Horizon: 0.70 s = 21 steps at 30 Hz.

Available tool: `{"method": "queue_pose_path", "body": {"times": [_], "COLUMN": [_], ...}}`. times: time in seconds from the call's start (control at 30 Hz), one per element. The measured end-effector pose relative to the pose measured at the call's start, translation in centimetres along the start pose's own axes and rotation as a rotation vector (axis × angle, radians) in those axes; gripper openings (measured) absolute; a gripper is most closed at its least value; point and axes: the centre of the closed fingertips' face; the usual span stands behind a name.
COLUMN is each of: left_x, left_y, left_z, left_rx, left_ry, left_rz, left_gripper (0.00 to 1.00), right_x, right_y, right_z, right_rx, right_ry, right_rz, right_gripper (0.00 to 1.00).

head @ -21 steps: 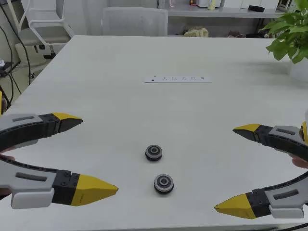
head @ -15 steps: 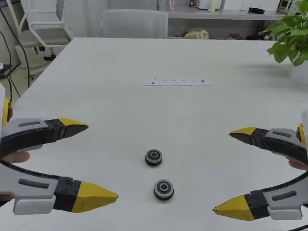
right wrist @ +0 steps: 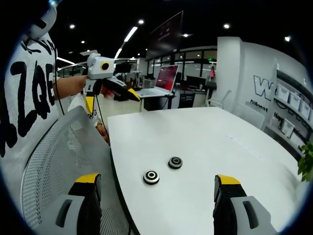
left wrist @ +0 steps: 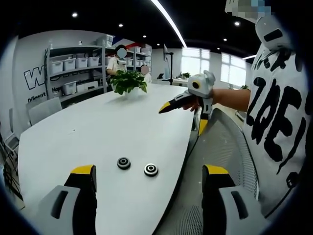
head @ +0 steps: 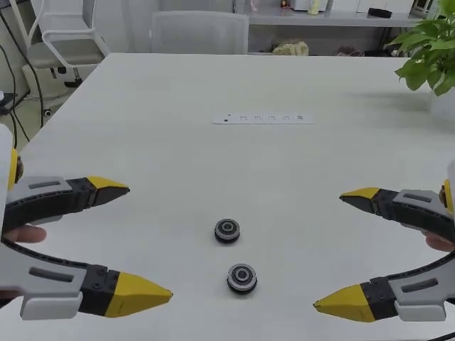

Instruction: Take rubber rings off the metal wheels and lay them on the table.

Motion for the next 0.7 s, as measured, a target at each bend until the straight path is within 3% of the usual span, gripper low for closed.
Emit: {"method": "queue_pose_path", "body": {"times": [0.7], "left_x": [-0.20], "left_y": [-0.58], "left_z": [-0.05], "left_rx": [0.022], "left_ry": [0.003], "left_rz": [0.007], "left_gripper": [0.88], "right_x": [-0.17], "right_y": [0.23], "right_z": [-0.13], "right_rx": [-0.026], "right_ry": [-0.010], "right_rz": [0.018], "right_gripper": [0.98]}}
Point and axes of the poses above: the centre of the closed fingertips' face, and the gripper's own axes: z roughly forward along the fingers, x roughly to its left, y roughly out of its top, and after that the axes turned 12 degrees about z, right-handed
